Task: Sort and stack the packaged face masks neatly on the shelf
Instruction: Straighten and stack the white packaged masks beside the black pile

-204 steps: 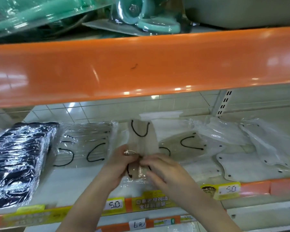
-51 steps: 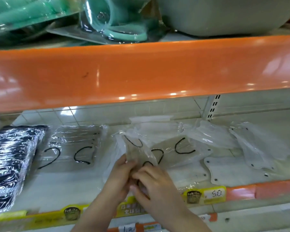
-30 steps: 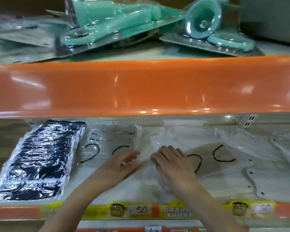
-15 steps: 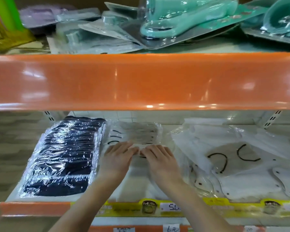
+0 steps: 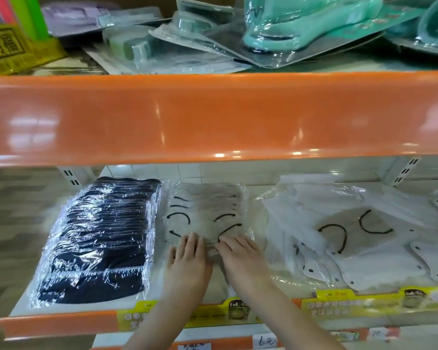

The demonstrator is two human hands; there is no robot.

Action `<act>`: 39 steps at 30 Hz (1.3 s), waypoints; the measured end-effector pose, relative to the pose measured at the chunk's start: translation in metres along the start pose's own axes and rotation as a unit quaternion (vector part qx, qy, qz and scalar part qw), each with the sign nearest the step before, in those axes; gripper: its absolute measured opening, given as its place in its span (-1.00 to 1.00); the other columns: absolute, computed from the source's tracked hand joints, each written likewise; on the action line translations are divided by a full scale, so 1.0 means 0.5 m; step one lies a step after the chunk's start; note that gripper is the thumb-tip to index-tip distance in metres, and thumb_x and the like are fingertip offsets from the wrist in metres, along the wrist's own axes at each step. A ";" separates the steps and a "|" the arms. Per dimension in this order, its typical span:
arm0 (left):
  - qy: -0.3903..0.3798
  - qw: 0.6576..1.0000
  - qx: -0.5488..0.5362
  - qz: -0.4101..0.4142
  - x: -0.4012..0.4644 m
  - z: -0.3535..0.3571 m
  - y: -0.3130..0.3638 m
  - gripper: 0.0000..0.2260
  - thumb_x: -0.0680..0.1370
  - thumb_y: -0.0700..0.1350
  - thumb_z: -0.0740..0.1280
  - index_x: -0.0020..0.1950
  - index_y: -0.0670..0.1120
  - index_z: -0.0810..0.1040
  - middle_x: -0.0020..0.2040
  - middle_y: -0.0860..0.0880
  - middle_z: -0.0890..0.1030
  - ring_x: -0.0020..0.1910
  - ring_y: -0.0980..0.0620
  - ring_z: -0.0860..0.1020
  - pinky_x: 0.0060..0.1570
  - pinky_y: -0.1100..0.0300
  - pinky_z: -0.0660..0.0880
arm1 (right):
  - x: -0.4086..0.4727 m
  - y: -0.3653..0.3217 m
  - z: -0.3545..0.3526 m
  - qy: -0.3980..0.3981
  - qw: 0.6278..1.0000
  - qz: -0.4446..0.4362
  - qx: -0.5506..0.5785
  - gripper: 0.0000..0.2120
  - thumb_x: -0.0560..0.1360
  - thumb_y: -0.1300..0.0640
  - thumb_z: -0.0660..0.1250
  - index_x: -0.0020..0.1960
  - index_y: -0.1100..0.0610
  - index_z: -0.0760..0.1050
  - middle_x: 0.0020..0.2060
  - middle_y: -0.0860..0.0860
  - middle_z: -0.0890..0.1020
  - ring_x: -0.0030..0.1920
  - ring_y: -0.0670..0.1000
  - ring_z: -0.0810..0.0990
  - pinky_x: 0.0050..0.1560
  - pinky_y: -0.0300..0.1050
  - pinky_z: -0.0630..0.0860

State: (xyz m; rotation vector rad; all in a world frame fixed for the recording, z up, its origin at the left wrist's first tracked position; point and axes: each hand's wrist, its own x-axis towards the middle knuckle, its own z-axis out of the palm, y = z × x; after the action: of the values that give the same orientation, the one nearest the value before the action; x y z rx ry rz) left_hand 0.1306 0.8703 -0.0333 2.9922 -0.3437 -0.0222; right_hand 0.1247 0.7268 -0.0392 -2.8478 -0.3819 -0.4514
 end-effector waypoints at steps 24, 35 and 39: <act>0.074 0.997 0.005 0.010 0.021 -0.018 0.053 -0.65 0.44 0.04 0.12 0.05 -0.15 0.49 0.00 -0.21 0.61 0.03 -0.31 0.59 -0.11 -0.13 0.55 | -0.006 0.026 -0.015 0.052 0.998 0.000 0.027 -0.62 0.23 0.08 0.52 0.04 0.06 0.59 0.07 0.01 0.60 0.03 0.03 0.61 -0.09 -0.14 0.57; 0.141 0.976 -0.093 0.140 0.018 -0.017 0.307 -0.76 0.37 -0.05 0.15 -0.26 -0.02 0.61 -0.28 0.06 0.61 -0.29 0.01 0.60 -0.41 0.19 0.48 | -0.146 0.267 -0.146 0.104 0.986 0.127 -0.036 -0.70 0.45 0.05 0.12 -0.01 0.06 0.60 0.02 -0.01 0.62 -0.05 0.06 0.61 -0.18 -0.06 0.58; 0.126 0.972 -0.073 0.185 0.018 0.009 0.396 -0.79 0.34 -0.09 0.15 -0.29 -0.03 0.59 -0.30 0.02 0.59 -0.30 -0.03 0.60 -0.43 0.15 0.48 | -0.190 0.346 -0.170 0.077 0.982 0.157 -0.068 -0.70 0.43 0.06 0.12 0.01 0.07 0.57 -0.05 0.00 0.58 -0.10 0.08 0.58 -0.22 -0.07 0.52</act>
State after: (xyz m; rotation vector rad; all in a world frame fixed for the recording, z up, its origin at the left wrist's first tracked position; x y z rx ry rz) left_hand 0.0945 0.6763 -0.0118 2.6952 -0.8183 0.3500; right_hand 0.0650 0.5211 -0.0242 -2.9021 0.1305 -0.6494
